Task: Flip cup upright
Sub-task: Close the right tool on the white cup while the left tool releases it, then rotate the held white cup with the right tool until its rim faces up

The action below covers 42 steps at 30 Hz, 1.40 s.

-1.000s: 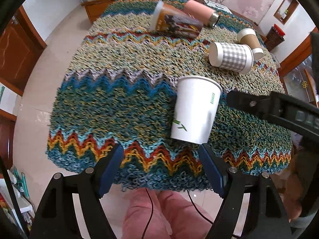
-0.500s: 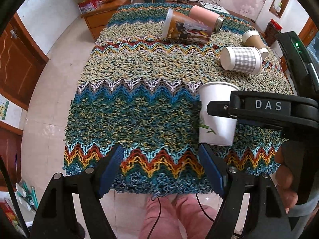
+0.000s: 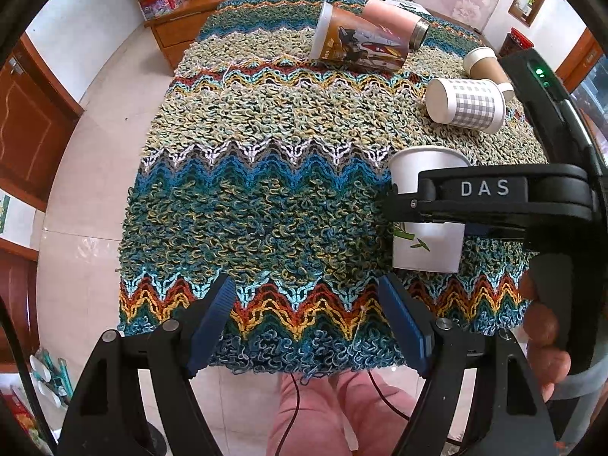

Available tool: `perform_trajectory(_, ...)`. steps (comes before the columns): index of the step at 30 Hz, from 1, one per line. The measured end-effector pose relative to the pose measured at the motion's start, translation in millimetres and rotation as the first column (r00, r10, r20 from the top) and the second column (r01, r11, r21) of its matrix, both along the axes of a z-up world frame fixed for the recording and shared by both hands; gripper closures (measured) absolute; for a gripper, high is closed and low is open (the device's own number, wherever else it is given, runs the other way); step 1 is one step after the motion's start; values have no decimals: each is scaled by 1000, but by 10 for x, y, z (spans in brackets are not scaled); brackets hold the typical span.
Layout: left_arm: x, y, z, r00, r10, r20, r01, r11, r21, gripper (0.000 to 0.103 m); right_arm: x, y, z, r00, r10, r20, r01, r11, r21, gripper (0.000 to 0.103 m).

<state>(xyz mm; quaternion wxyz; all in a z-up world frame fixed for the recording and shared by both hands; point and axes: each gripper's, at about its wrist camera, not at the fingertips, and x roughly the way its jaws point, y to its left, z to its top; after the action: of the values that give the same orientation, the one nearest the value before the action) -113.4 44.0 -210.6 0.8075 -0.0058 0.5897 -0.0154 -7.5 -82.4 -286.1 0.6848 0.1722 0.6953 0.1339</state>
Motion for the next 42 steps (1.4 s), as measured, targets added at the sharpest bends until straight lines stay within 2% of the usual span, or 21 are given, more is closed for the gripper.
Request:
perform_trajectory(1, -6, -1, -5, 1000, -4, 1, 4, 1000, 0, 23, 0, 6, -14, 1000, 1, -10, -1, 1000, 4, 39)
perform_trajectory(13, -25, 42, -16, 1000, -1, 4, 1, 1000, -9, 23, 192, 47, -133, 997, -21, -70, 24, 999, 36, 39)
perform_trajectory(19, -39, 4, 1, 1000, -15, 13, 15, 1000, -7, 23, 259, -1, -158, 997, -43, -70, 47, 997, 56, 39)
perform_trajectory(22, -44, 0, -1, 1000, -18, 16, 18, 1000, -8, 23, 184, -101, -76, 999, -45, -21, 46, 998, 53, 40)
perform_trajectory(27, -34, -7, 5, 1000, -20, 23, 20, 1000, -8, 23, 104, -143, 129, 989, -19, 149, 18, 1000, 9, 40)
perform_trajectory(29, -27, -14, 25, 999, -19, 33, 19, 1000, -10, 23, 64, -169, 222, 974, -9, 228, 10, 1000, -4, 40)
perform_trajectory(31, -10, -22, 46, 999, -17, 48, 17, 1000, -8, 23, -6, -191, 348, 939, 12, 343, 6, 999, -50, 40)
perform_trajectory(32, 1, -24, 52, 998, -17, 54, 17, 1000, -7, 23, -58, -199, 416, 909, 26, 415, 10, 996, -85, 40)
perform_trajectory(36, 56, -37, 49, 997, -12, 70, 13, 1000, -2, 23, -215, -203, 487, 808, 88, 583, 49, 975, -215, 40)
perform_trajectory(38, 76, -42, 46, 997, -11, 77, 12, 1000, -2, 23, -257, -213, 434, 773, 91, 628, 100, 960, -263, 40)
perform_trajectory(42, 85, -91, 21, 996, -22, 83, 23, 1000, 0, 23, -356, -291, 267, 735, 65, 675, 200, 930, -307, 40)
